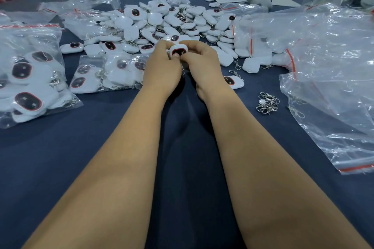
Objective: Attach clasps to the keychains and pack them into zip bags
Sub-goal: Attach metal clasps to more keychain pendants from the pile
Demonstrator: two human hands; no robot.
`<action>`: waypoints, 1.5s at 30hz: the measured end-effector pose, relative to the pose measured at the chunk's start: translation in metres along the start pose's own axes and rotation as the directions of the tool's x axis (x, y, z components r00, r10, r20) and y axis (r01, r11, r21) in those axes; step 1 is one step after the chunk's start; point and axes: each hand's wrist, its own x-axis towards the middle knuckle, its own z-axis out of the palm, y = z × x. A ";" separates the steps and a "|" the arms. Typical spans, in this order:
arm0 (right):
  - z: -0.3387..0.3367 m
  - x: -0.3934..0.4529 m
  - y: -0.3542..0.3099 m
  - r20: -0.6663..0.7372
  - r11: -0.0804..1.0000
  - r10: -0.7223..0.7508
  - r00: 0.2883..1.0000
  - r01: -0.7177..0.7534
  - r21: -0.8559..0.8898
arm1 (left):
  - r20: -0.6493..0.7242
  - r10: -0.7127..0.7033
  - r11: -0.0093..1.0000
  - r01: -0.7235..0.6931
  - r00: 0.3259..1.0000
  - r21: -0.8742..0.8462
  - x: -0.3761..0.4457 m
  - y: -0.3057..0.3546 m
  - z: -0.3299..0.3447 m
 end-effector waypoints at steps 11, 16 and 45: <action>0.002 0.002 0.001 -0.080 0.998 0.015 0.997 -0.010 0.058 | -0.192 0.193 0.981 -0.183 0.962 0.067 -0.005 0.013 -0.007; -0.002 0.003 -0.001 -0.108 0.975 0.091 0.990 -0.066 0.212 | -0.147 0.142 0.660 0.017 0.979 0.751 0.001 0.003 -0.021; 0.015 -0.019 -0.008 0.143 0.971 -0.170 0.975 0.191 -0.144 | -0.299 0.413 0.897 -0.328 0.860 0.296 -0.005 0.017 -0.024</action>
